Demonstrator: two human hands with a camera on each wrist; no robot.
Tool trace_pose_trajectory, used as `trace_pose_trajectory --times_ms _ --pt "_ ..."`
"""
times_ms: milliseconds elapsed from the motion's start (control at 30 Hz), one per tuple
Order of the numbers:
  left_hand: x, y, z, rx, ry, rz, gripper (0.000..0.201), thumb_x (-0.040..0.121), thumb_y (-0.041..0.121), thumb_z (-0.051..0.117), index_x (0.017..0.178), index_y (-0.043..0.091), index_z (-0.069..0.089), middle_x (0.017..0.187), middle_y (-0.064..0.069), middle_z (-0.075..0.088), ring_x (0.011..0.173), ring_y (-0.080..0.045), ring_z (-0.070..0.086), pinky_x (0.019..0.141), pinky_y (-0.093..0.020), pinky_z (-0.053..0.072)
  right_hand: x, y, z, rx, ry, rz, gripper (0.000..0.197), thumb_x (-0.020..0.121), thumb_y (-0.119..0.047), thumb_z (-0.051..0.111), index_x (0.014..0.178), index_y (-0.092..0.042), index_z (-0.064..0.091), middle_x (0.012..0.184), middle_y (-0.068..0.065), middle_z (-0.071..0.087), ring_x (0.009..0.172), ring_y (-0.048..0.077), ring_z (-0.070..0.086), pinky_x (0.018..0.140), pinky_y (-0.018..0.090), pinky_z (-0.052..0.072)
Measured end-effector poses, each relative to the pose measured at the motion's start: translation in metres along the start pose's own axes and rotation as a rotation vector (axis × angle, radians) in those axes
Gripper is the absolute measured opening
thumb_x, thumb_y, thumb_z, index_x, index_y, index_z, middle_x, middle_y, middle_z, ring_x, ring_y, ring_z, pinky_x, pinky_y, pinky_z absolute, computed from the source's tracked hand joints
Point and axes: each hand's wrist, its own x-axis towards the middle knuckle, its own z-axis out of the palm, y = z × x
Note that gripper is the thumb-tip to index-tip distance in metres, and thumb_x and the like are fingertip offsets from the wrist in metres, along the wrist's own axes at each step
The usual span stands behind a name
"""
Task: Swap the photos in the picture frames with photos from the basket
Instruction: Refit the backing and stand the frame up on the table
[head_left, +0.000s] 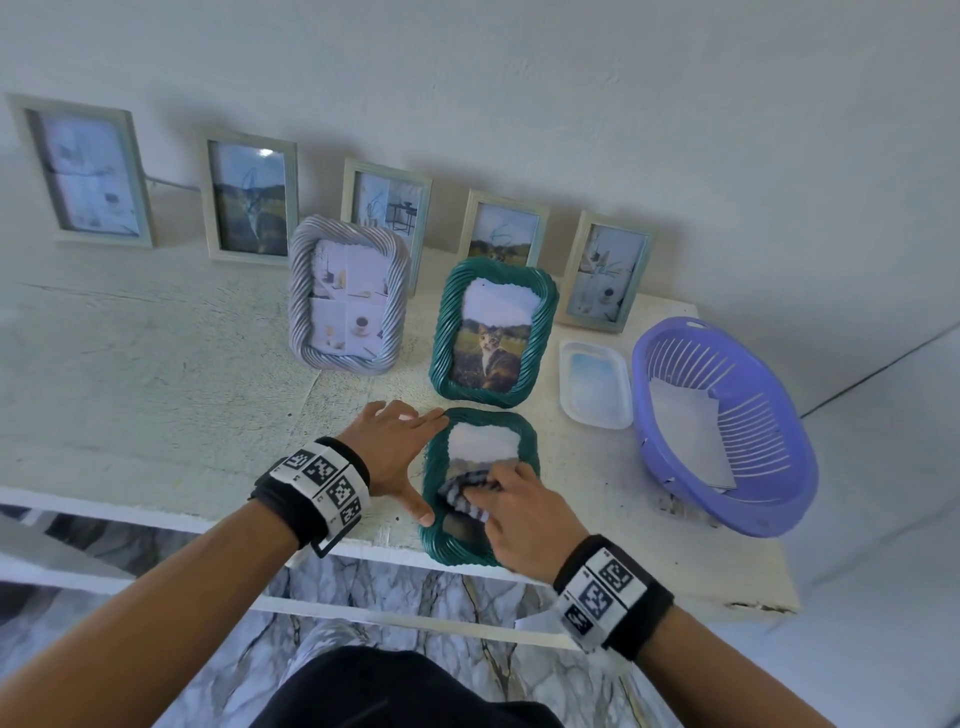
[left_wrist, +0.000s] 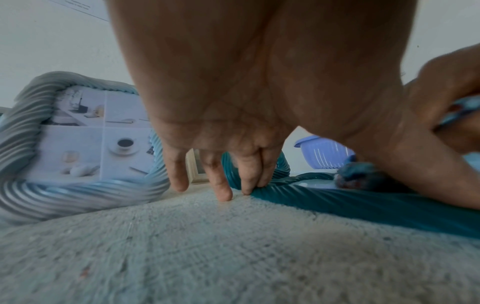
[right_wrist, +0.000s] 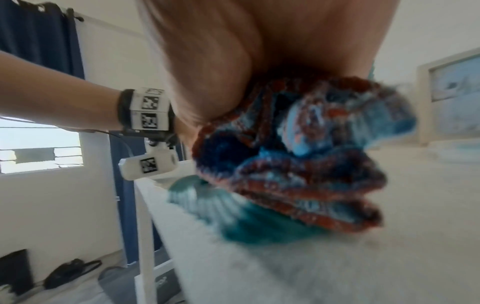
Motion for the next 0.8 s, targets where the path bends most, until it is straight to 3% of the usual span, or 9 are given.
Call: trace_pose_trajectory --times_ms 200,267,367,533,600,700,800 --pt "0.0 0.0 -0.001 0.013 -0.004 -0.002 0.129 0.057 0.084 0.065 0.155 0.024 0.004 0.163 0.005 0.009 0.145 -0.024 0.018 0.119 -0.047 0.014 0.035 0.011 -0.014 -0.014 0.03 0.2 0.043 0.094 -0.021 0.047 0.136 -0.014 0.044 0.134 0.014 0.036 0.124 0.035 0.032 0.094 0.042 0.047" --pt "-0.001 0.001 -0.002 0.009 -0.008 -0.007 0.129 0.057 0.083 0.066 0.155 0.024 0.004 0.163 0.005 0.009 0.145 -0.024 0.018 0.118 -0.047 0.014 0.028 0.008 -0.01 0.016 0.01 0.154 0.045 0.093 -0.02 0.047 0.138 -0.015 0.044 0.135 0.013 0.036 0.124 0.036 0.032 0.1 0.042 0.044" --pt "-0.001 0.001 -0.001 0.003 -0.008 -0.01 0.129 0.058 0.082 0.066 0.155 0.024 0.003 0.164 0.005 0.008 0.146 -0.024 0.017 0.119 -0.047 0.013 0.001 0.001 -0.001 0.047 -0.054 -0.031 0.043 0.093 -0.017 0.045 0.136 -0.017 0.05 0.131 0.011 0.042 0.118 0.032 0.037 0.104 0.038 0.034" --pt "-0.002 0.001 -0.001 -0.007 0.018 -0.001 0.128 0.058 0.083 0.065 0.155 0.024 0.005 0.163 0.006 0.012 0.145 -0.024 0.019 0.119 -0.046 0.014 -0.021 0.012 -0.012 0.136 -0.164 -0.05 0.037 0.089 -0.014 0.042 0.119 -0.021 0.064 0.106 0.003 0.049 0.101 0.025 0.043 0.084 0.036 0.044" --pt "-0.002 0.001 0.0 -0.011 0.018 0.0 0.128 0.059 0.082 0.065 0.155 0.024 0.004 0.163 0.006 0.011 0.145 -0.024 0.018 0.119 -0.046 0.013 -0.018 0.025 -0.021 0.186 -0.114 0.01 0.036 0.09 -0.012 0.045 0.117 -0.024 0.065 0.101 -0.002 0.049 0.096 0.022 0.044 0.081 0.035 0.044" --pt "-0.002 0.0 0.001 -0.033 0.017 -0.002 0.128 0.059 0.082 0.066 0.156 0.025 0.003 0.163 0.007 0.008 0.146 -0.023 0.015 0.119 -0.045 0.011 -0.008 0.051 -0.031 0.225 0.112 0.154 0.038 0.09 -0.012 0.049 0.123 -0.025 0.063 0.095 -0.004 0.045 0.09 0.02 0.044 0.075 0.032 0.042" --pt "-0.003 0.0 0.001 -0.047 0.018 -0.005 0.129 0.059 0.081 0.066 0.156 0.025 0.002 0.163 0.007 0.007 0.146 -0.022 0.013 0.119 -0.045 0.01 0.01 0.071 -0.038 0.143 0.297 0.346 0.035 0.092 -0.012 0.049 0.124 -0.017 0.061 0.107 0.007 0.049 0.1 0.03 0.046 0.082 0.037 0.045"
